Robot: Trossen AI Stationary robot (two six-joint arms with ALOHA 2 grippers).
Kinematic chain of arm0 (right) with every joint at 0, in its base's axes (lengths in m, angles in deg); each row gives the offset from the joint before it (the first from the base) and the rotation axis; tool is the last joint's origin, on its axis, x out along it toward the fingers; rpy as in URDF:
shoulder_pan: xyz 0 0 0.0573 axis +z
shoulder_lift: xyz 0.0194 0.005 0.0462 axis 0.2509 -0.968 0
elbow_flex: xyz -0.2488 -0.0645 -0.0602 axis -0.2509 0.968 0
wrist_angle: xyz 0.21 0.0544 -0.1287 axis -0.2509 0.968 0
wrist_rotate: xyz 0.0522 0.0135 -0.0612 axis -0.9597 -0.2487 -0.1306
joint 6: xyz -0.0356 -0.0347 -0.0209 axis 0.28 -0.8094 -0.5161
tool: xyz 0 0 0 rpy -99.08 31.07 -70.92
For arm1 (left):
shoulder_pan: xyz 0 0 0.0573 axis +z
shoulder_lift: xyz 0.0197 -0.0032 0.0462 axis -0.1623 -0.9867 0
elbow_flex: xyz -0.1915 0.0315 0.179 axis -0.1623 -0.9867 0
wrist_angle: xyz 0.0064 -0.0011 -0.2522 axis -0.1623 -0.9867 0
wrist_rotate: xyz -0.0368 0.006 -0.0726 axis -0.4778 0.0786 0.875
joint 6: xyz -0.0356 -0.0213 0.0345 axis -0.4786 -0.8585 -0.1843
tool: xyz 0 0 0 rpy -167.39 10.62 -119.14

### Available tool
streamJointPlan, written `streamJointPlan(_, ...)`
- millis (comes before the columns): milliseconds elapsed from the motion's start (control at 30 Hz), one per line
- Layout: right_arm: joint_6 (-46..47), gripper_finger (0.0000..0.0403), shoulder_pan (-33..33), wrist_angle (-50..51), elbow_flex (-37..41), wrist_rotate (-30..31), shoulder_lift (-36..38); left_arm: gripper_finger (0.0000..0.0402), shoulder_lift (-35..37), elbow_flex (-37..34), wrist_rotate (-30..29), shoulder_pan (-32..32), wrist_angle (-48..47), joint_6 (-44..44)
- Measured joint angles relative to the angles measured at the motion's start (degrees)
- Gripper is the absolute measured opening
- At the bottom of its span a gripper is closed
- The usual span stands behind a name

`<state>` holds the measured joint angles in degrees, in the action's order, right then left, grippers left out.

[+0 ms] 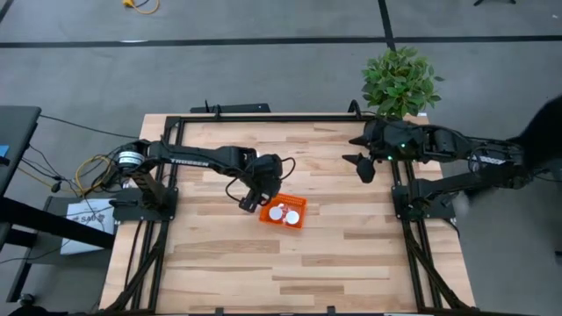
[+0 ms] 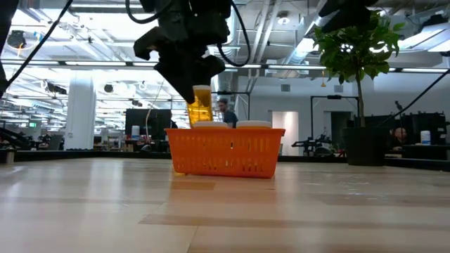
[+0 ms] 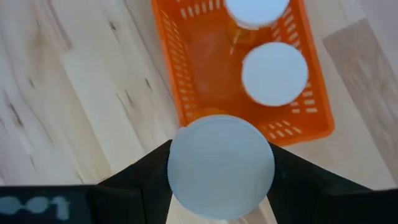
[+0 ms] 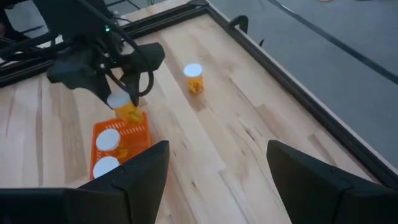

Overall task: Pick and place pill bottles into a basket
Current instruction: Put the bottom orange pill bottle into the orange bin

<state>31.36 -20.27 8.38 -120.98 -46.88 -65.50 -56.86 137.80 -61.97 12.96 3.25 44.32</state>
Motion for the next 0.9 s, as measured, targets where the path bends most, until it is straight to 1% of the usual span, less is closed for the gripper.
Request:
streamJointPlan(533,0.0,0.0265,0.0,-0.2,0.0,0.0,-0.2,0.0201,0.0,0.0,3.1,0.3,1.2,2.2)
streamJointPlan(900,0.0,0.0265,0.0,-0.1,0.0,-0.2,-0.2,0.0201,-1.0,-0.2,3.1,0.3,0.6,2.5)
